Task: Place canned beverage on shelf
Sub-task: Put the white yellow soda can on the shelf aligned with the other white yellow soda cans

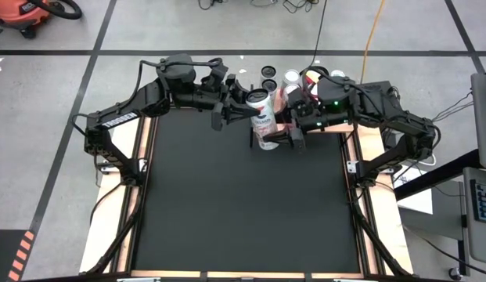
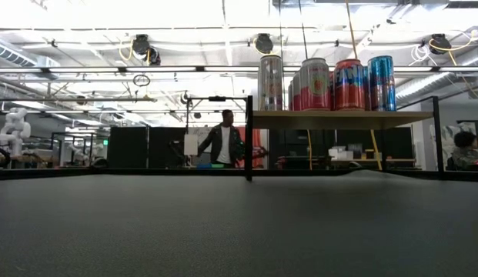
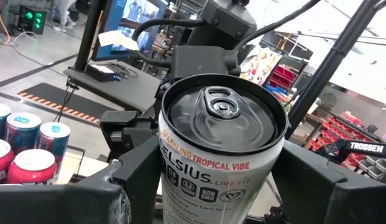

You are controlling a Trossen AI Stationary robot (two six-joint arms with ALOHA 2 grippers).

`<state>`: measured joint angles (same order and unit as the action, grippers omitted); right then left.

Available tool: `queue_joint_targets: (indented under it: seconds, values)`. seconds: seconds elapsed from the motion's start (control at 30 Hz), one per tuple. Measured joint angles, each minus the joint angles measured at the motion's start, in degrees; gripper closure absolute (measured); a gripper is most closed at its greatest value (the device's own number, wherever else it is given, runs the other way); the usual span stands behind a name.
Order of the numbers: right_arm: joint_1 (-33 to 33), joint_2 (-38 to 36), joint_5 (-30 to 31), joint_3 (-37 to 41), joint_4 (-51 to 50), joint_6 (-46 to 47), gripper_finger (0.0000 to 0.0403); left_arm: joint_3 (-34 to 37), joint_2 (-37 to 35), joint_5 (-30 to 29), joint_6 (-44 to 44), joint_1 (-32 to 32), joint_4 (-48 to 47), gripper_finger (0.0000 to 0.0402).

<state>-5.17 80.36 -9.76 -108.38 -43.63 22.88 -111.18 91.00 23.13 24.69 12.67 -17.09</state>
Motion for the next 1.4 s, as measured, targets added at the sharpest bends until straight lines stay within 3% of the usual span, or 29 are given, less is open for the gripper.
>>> queue_joint_targets:
  seconds: [0.23, 0.6, 0.87, 1.27, 1.4]
  values:
    - [0.0, -1.3, -0.8, 0.0, -7.0, -1.3, 0.0086, 0.0, -0.1, 0.4, -0.4, 0.0, 1.3, 0.0139]
    - [-0.1, -5.4, -0.7, 0.0, -20.0, -2.7, 0.0088, 0.0, -0.3, 0.8, -10.4, 0.3, 1.6, 0.0140]
    - [1.0, -9.0, -0.8, 0.0, -29.2, -1.3, 0.0088, 0.0, -0.3, -3.6, -20.3, 0.6, -0.5, 0.0140]
    - [7.7, -12.1, -0.7, 0.0, -32.1, 1.7, 0.0088, 6.9, 1.3, -4.0, -24.3, 3.2, 0.2, 0.0140]
    - [10.8, -13.2, 2.3, 0.0, -32.1, 2.7, 0.0088, 7.8, 3.1, -4.2, -25.9, 4.4, 0.4, 0.0140]
